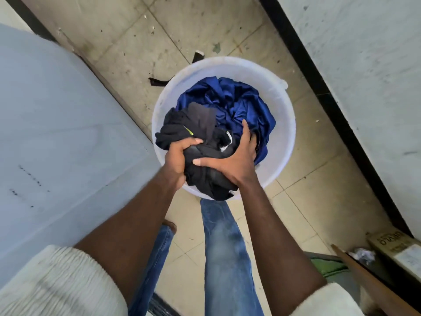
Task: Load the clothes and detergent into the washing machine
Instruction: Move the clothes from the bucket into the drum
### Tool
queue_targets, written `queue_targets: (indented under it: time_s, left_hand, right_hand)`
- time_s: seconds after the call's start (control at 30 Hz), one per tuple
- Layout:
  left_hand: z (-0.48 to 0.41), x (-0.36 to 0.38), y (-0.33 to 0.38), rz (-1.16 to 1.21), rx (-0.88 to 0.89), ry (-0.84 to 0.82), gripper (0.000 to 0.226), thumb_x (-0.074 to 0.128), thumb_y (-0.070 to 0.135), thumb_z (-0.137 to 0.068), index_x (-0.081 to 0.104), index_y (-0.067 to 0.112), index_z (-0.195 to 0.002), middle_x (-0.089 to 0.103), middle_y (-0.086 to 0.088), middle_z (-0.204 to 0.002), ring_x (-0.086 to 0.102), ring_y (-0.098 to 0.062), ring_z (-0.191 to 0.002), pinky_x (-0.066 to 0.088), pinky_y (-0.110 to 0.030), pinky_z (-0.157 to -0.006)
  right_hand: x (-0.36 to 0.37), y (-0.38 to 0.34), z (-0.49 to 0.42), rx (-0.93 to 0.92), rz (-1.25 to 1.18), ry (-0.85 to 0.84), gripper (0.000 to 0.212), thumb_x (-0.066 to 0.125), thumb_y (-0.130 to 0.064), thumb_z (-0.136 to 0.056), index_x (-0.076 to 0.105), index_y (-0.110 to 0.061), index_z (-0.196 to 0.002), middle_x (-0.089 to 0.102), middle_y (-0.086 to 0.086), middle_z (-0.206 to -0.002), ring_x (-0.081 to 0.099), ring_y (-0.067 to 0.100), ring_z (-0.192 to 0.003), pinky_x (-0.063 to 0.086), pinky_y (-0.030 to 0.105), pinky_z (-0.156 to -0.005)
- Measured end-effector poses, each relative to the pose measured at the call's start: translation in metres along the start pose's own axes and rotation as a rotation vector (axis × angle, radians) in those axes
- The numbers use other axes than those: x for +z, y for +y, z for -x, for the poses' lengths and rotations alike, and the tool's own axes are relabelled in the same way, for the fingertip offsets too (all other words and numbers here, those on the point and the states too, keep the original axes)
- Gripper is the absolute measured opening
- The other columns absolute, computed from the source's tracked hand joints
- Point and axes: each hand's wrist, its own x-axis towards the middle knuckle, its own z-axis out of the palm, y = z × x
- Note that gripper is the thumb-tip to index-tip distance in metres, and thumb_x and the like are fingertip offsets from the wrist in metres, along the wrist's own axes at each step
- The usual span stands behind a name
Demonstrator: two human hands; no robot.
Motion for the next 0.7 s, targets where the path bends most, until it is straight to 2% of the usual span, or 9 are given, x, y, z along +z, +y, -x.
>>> queue_targets:
  time_s: [0.03, 0.07, 0.13, 0.17, 0.23, 0.37, 0.53, 0.6, 0.7]
  left_hand:
    - [0.008, 0.001, 0.003, 0.009, 0.003, -0.032, 0.016, 0.057, 0.012, -0.077, 0.071, 0.007, -0.082, 0.072, -0.009, -0.082, 0.068, -0.026, -0.074, 0.056, -0.028, -0.064]
    - [0.019, 0.001, 0.007, 0.022, 0.009, -0.054, 0.017, 0.055, 0.012, -0.079, 0.071, 0.008, -0.08, 0.072, -0.008, -0.079, 0.069, -0.024, -0.071, 0.057, -0.027, -0.062]
    - [0.045, 0.003, 0.016, 0.054, 0.033, -0.082, 0.02, 0.053, 0.014, -0.082, 0.071, 0.006, -0.087, 0.072, -0.009, -0.082, 0.068, -0.025, -0.074, 0.057, -0.029, -0.068]
    - [0.06, 0.006, 0.021, 0.06, 0.053, -0.067, 0.022, 0.056, 0.015, -0.08, 0.071, 0.004, -0.093, 0.072, -0.011, -0.087, 0.067, -0.026, -0.078, 0.058, -0.032, -0.073]
    - [0.091, 0.014, 0.026, 0.062, 0.085, -0.026, 0.038, 0.063, 0.018, -0.074, 0.069, -0.001, -0.106, 0.07, -0.016, -0.098, 0.066, -0.03, -0.086, 0.055, -0.04, -0.084]
    - [0.169, 0.027, 0.046, 0.122, 0.055, -0.175, 0.024, 0.066, 0.016, -0.07, 0.076, 0.004, -0.089, 0.075, -0.014, -0.088, 0.072, -0.026, -0.073, 0.059, -0.031, -0.065]
    - [0.27, 0.039, 0.089, 0.097, 0.101, -0.227, 0.018, 0.068, 0.021, -0.058, 0.071, 0.008, -0.07, 0.068, -0.012, -0.072, 0.066, -0.022, -0.059, 0.055, -0.026, -0.057]
    - [0.308, 0.04, 0.111, 0.072, 0.173, -0.246, 0.021, 0.072, 0.023, -0.05, 0.072, 0.009, -0.066, 0.068, -0.011, -0.069, 0.066, -0.024, -0.061, 0.056, -0.028, -0.06]
    - [0.365, 0.025, 0.138, 0.058, 0.317, -0.254, 0.035, 0.076, 0.029, -0.04, 0.072, 0.011, -0.071, 0.067, -0.014, -0.081, 0.063, -0.029, -0.079, 0.052, -0.041, -0.079]
  right_hand:
    - [-0.004, -0.006, 0.005, 0.047, -0.085, -0.094, 0.153, 0.083, -0.069, -0.015, 0.002, -0.051, -0.144, 0.006, 0.003, -0.161, 0.015, 0.024, -0.146, 0.024, 0.05, -0.115]
    - [-0.007, -0.014, 0.014, 0.05, -0.177, -0.172, 0.149, 0.087, -0.062, -0.018, 0.013, -0.046, -0.146, 0.023, 0.005, -0.158, 0.029, 0.02, -0.142, 0.029, 0.047, -0.115]
    - [-0.012, -0.028, 0.033, -0.029, -0.306, -0.247, 0.105, 0.091, -0.044, -0.029, 0.054, -0.031, -0.127, 0.066, -0.002, -0.124, 0.063, 0.013, -0.112, 0.049, 0.042, -0.101]
    - [-0.016, -0.035, 0.047, -0.071, -0.322, -0.233, 0.083, 0.091, -0.035, -0.036, 0.063, -0.028, -0.113, 0.072, -0.007, -0.108, 0.068, 0.011, -0.099, 0.054, 0.04, -0.093]
    - [-0.029, -0.042, 0.073, -0.141, -0.402, -0.197, 0.063, 0.09, -0.019, -0.044, 0.066, -0.024, -0.102, 0.074, -0.006, -0.097, 0.071, 0.012, -0.089, 0.057, 0.036, -0.084]
    - [-0.075, -0.072, 0.136, -0.305, -0.472, -0.196, 0.07, 0.09, -0.01, -0.047, 0.06, -0.018, -0.109, 0.071, 0.002, -0.107, 0.068, 0.017, -0.098, 0.054, 0.036, -0.087]
    - [-0.125, -0.133, 0.223, -0.392, -0.266, 0.102, 0.125, 0.094, -0.044, -0.03, 0.03, -0.045, -0.137, 0.048, -0.003, -0.132, 0.047, 0.017, -0.126, 0.044, 0.041, -0.104]
    - [-0.138, -0.157, 0.257, -0.429, -0.418, -0.032, 0.124, 0.096, -0.04, -0.033, 0.03, -0.049, -0.138, 0.047, 0.0, -0.141, 0.048, 0.021, -0.129, 0.045, 0.045, -0.103]
    - [-0.146, -0.188, 0.306, -0.502, -0.62, -0.395, 0.085, 0.091, -0.021, -0.055, 0.053, -0.023, -0.131, 0.061, 0.019, -0.129, 0.063, 0.036, -0.112, 0.056, 0.044, -0.086]
